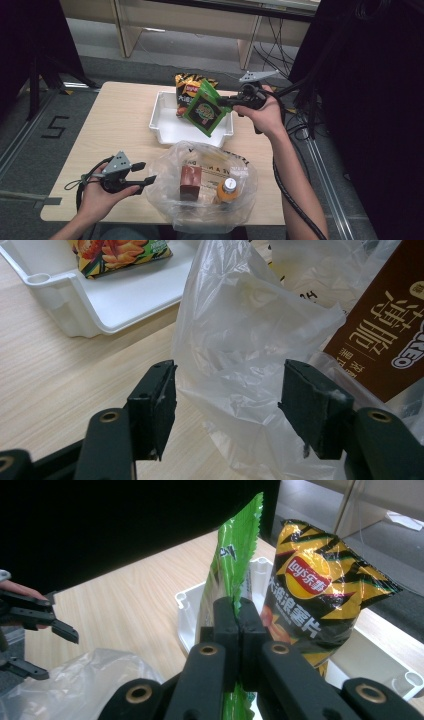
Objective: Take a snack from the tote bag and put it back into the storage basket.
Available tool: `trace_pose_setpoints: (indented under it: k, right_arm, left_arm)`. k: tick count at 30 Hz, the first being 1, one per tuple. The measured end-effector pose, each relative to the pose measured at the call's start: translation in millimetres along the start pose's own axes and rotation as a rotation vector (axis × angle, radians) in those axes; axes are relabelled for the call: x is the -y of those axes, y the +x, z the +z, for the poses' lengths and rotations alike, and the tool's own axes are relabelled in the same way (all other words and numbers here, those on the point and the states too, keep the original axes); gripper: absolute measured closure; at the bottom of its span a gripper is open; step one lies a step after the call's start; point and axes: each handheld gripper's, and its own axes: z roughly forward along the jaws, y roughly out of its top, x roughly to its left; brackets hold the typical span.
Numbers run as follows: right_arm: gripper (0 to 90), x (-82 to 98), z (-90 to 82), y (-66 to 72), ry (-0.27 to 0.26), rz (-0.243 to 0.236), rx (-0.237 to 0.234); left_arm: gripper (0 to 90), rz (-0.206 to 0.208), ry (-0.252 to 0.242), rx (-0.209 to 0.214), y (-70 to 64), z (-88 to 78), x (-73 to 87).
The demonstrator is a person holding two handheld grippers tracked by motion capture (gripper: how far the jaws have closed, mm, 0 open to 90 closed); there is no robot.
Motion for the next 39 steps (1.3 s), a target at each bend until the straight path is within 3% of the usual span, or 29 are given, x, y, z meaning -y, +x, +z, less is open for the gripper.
trace_pose_setpoints:
  k: [20,28,39]
  right_arm:
    - [90.0,-0.5,20.6,-11.1,0.037,0.028,0.021]
    - [90.0,-1.3,27.3,-12.5,0.030,0.019,0.039]
    - [90.0,-2.2,39.1,-14.7,0.061,0.007,0.048]
  left_arm:
    - [38.4,-0.004,-0.003,0.003,0.4,-0.2,0.2]
    - [38.5,-0.005,-0.004,0.005,0.7,-0.6,0.2]
    - [38.4,-0.005,-0.003,0.005,1.0,-0.8,0.4]
